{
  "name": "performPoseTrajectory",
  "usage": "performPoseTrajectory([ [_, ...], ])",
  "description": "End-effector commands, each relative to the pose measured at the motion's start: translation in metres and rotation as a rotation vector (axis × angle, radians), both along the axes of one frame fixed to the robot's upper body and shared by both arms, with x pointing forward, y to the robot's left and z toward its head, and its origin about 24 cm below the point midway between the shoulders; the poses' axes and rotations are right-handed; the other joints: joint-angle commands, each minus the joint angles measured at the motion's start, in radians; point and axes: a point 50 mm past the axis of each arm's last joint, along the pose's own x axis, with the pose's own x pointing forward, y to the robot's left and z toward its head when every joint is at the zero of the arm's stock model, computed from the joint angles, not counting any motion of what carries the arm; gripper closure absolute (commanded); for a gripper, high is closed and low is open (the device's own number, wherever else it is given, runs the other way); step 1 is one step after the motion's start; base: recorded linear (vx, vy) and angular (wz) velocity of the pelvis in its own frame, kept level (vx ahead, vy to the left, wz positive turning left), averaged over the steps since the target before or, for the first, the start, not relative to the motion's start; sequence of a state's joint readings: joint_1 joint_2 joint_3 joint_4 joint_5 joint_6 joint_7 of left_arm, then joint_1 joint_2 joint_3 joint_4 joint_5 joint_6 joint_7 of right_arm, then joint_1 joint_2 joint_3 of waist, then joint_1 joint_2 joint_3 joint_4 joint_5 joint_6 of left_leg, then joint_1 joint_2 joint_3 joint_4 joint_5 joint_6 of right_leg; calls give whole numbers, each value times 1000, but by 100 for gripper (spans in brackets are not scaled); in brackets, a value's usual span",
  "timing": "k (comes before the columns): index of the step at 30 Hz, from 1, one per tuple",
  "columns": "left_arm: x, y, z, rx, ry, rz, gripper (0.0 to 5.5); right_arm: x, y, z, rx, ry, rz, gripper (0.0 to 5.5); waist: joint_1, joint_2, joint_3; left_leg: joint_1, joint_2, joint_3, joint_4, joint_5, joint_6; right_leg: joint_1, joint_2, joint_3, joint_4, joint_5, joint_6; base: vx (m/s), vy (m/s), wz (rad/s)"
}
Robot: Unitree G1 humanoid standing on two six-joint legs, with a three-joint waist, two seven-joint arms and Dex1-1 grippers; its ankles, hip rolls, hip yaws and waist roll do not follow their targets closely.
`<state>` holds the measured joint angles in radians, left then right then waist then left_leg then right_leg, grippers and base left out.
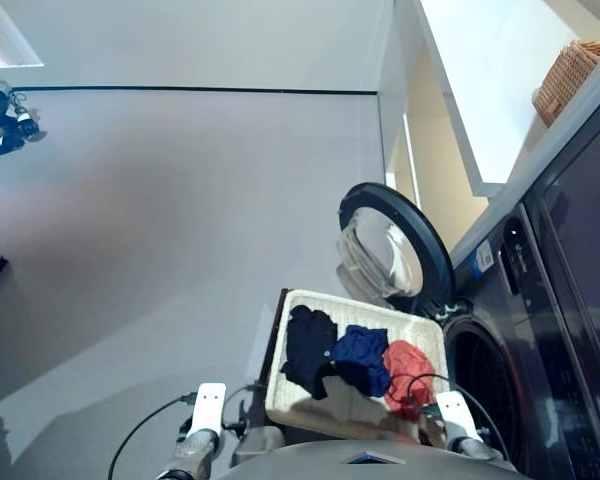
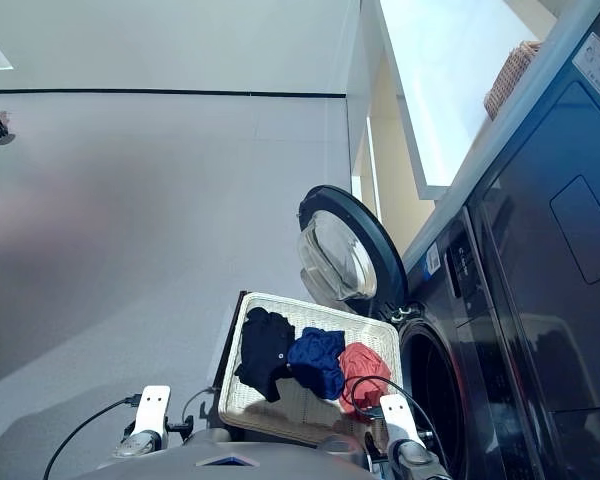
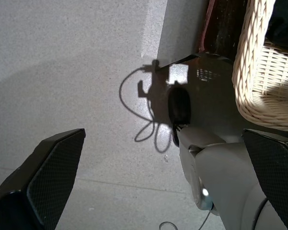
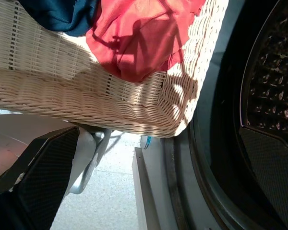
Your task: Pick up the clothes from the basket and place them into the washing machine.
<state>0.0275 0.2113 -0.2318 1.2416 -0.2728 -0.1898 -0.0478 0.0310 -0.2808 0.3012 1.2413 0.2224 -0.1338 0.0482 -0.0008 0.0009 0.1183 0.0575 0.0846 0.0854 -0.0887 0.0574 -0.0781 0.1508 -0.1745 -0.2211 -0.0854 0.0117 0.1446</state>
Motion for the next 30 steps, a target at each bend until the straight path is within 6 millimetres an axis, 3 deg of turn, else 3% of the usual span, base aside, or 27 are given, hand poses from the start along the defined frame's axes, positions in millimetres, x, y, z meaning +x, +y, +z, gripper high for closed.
performPoseTrajectory([
  [1,25,-1,5,6,-44,-48,0,27,5,5,23,-78,-11,0,4,-29,40,79,-24,62,1,-83,0,-17,-53,-8,-2,64,23,0,0,0],
  [10,38,-6,9,7,-96,-58,0,29,6,6,14,-89,0,0,4,-30,47,82,-21,61,1,-81,-1,-16,-50,-8,-2,63,21,0,0,0],
  [14,70,-23,23,-29,-244,-93,0,43,9,12,28,-163,-17,0,-1,-25,58,79,-21,57,1,-79,0,-17,-48,-7,-2,64,20,0,0,0],
  [18,116,-47,61,-106,-500,-157,0,68,9,27,-2,-295,38,0,-6,-17,88,58,-22,48,1,-67,1,-32,-49,-10,-2,72,22,-49,3,24],
  [22,149,-62,106,-167,-722,-223,0,111,17,63,1,-517,141,0,-14,-11,136,22,-20,36,1,-50,4,-73,-50,-3,7,82,24,-91,-5,118],
  [26,165,-69,129,-149,-821,-271,0,147,35,104,17,-743,258,0,-19,-11,182,-25,-13,38,1,-29,5,-134,-42,17,24,91,20,-87,3,46],
  [30,173,-74,140,-122,-869,-321,0,167,48,144,40,-941,291,0,-30,-19,198,-62,-10,44,1,-18,0,-171,-34,23,21,95,18,0,0,0],
])
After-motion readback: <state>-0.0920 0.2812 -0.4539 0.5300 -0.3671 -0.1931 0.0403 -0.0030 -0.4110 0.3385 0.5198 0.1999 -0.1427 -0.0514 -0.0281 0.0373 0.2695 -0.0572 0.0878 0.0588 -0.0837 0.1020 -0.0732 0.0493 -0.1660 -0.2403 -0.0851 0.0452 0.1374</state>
